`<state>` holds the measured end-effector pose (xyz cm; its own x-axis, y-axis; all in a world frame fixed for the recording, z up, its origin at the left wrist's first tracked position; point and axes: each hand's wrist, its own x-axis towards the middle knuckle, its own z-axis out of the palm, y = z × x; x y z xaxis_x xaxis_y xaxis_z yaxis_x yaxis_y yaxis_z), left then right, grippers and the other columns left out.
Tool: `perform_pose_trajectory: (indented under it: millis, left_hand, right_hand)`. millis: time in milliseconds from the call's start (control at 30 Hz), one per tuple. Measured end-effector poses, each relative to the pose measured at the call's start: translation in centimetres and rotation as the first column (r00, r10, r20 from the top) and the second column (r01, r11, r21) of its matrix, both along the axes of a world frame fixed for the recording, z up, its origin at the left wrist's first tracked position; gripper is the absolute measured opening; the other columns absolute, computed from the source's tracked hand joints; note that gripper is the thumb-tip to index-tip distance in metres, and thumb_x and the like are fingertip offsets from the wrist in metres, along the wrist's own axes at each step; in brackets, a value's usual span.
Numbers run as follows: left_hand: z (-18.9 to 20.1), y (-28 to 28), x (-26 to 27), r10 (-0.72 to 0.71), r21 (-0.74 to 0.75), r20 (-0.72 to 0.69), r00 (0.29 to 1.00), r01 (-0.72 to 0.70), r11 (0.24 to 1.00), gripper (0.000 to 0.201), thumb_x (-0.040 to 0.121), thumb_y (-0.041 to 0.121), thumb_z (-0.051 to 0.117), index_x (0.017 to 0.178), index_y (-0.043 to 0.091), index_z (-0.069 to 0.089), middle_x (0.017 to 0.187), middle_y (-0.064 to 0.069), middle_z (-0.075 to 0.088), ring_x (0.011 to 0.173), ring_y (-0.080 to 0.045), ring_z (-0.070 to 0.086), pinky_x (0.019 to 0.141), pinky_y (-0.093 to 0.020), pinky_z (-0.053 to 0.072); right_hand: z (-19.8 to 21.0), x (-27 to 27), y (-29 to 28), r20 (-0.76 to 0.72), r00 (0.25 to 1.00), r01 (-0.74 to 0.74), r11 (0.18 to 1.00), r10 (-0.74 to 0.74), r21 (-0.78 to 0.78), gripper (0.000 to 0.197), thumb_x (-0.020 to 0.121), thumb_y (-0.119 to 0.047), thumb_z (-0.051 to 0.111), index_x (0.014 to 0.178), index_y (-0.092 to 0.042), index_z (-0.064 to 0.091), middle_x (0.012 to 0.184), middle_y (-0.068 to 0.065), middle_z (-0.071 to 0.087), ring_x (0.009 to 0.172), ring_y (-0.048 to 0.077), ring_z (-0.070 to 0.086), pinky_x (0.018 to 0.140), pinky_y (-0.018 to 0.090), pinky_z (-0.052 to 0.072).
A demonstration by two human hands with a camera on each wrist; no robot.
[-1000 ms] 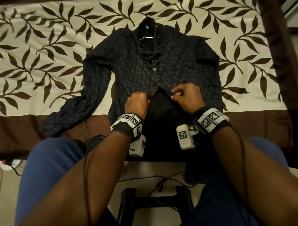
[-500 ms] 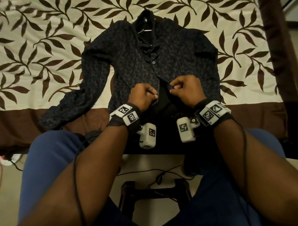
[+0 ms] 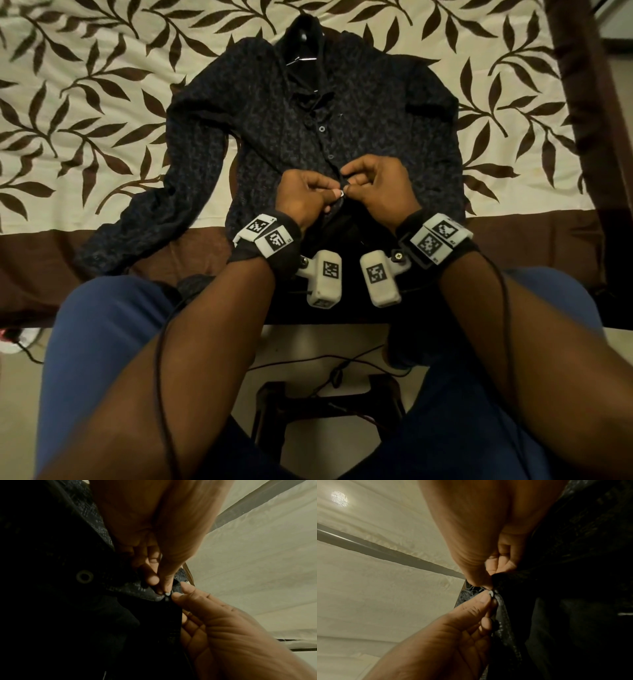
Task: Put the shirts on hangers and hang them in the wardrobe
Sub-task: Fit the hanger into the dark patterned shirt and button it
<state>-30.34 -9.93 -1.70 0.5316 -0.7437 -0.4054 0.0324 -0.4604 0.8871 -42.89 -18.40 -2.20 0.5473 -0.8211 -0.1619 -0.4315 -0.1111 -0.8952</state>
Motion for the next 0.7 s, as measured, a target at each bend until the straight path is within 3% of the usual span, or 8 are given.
perform_pose_trajectory:
  millis: [167, 367, 500, 600, 700]
  left_hand:
    - [-0.2, -0.1, 0.1, 0.015, 0.000, -0.029, 0.999, -0.015, 1.000, 0.006, 0.081, -0.004, 0.075, 0.086, -0.001, 0.074, 0.067, -0.008, 0.068, 0.045, -0.005, 0.054, 0.050, -0.017, 0.049]
    - [-0.4, -0.3, -0.1, 0.056, 0.009, -0.081, 0.995, -0.056, 0.998, 0.006, 0.082, -0.004, 0.075, 0.087, -0.003, 0.073, 0.072, -0.013, 0.070, 0.053, -0.014, 0.058, 0.054, -0.022, 0.052]
    - [-0.2, -0.3, 0.0, 0.048, -0.016, -0.111, 0.993, -0.050, 0.999, 0.006, 0.083, -0.006, 0.072, 0.088, -0.006, 0.072, 0.072, -0.015, 0.069, 0.049, -0.011, 0.056, 0.052, -0.020, 0.051]
    - [0.1, -0.5, 0.2, 0.043, -0.006, -0.122, 0.992, -0.044, 0.999, 0.009, 0.088, -0.005, 0.066, 0.082, -0.001, 0.071, 0.064, -0.009, 0.068, 0.044, -0.008, 0.053, 0.047, -0.018, 0.048]
    - [0.2, -0.7, 0.5, 0.035, 0.015, -0.127, 0.991, -0.033, 0.999, 0.023, 0.098, 0.008, 0.059, 0.078, 0.000, 0.068, 0.058, -0.003, 0.067, 0.040, -0.009, 0.051, 0.040, -0.017, 0.042]
  right_hand:
    - [-0.3, -0.1, -0.3, -0.011, 1.000, 0.003, 1.000, -0.003, 0.012, 0.023, 0.077, -0.001, 0.075, 0.092, -0.017, 0.071, 0.072, -0.004, 0.069, 0.068, 0.005, 0.067, 0.068, 0.019, 0.054]
    - [-0.4, -0.2, -0.4, 0.002, 1.000, -0.008, 0.998, 0.008, 0.056, 0.020, 0.075, 0.000, 0.079, 0.086, -0.015, 0.072, 0.072, 0.000, 0.070, 0.068, 0.010, 0.068, 0.069, 0.026, 0.057]
    - [-0.4, -0.2, -0.3, 0.028, 0.999, -0.025, 0.998, 0.024, 0.049, 0.026, 0.068, 0.000, 0.084, 0.087, -0.015, 0.073, 0.078, 0.003, 0.072, 0.072, 0.014, 0.070, 0.074, 0.033, 0.061]
    - [-0.5, -0.1, 0.0, 0.041, 0.999, -0.029, 1.000, 0.029, 0.002, 0.023, 0.070, -0.005, 0.086, 0.086, -0.015, 0.074, 0.074, -0.002, 0.071, 0.065, 0.007, 0.068, 0.068, 0.026, 0.059]
    - [-0.9, 0.0, 0.6, 0.040, 0.999, -0.033, 0.997, 0.036, -0.076, 0.020, 0.074, -0.014, 0.087, 0.087, -0.009, 0.073, 0.068, -0.012, 0.066, 0.058, -0.003, 0.060, 0.061, 0.013, 0.050]
